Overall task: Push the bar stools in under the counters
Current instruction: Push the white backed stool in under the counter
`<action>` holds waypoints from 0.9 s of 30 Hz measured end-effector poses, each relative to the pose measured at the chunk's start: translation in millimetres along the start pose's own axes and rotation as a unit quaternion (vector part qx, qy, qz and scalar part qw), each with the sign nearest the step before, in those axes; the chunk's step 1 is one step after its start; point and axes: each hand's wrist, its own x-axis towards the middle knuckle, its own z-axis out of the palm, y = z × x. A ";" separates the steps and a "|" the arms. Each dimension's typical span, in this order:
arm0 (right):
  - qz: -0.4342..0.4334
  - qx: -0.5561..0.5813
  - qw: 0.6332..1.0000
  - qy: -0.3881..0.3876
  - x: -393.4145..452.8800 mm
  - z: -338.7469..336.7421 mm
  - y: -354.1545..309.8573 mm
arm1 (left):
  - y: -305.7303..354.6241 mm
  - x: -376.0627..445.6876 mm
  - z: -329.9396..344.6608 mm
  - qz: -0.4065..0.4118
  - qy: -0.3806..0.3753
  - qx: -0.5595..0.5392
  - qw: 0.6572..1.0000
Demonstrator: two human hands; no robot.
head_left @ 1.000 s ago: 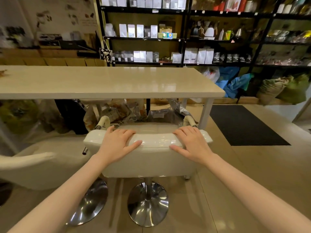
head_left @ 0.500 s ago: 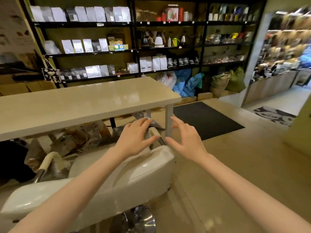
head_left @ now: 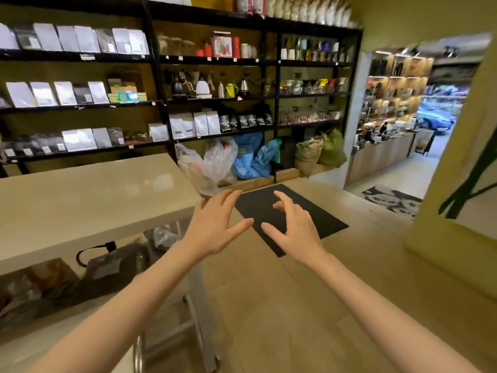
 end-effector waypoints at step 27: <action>-0.095 0.040 0.989 -0.106 461.0 139.4 325.4 | -139.6 485.7 192.5 -0.170 0.053 -0.090 0.980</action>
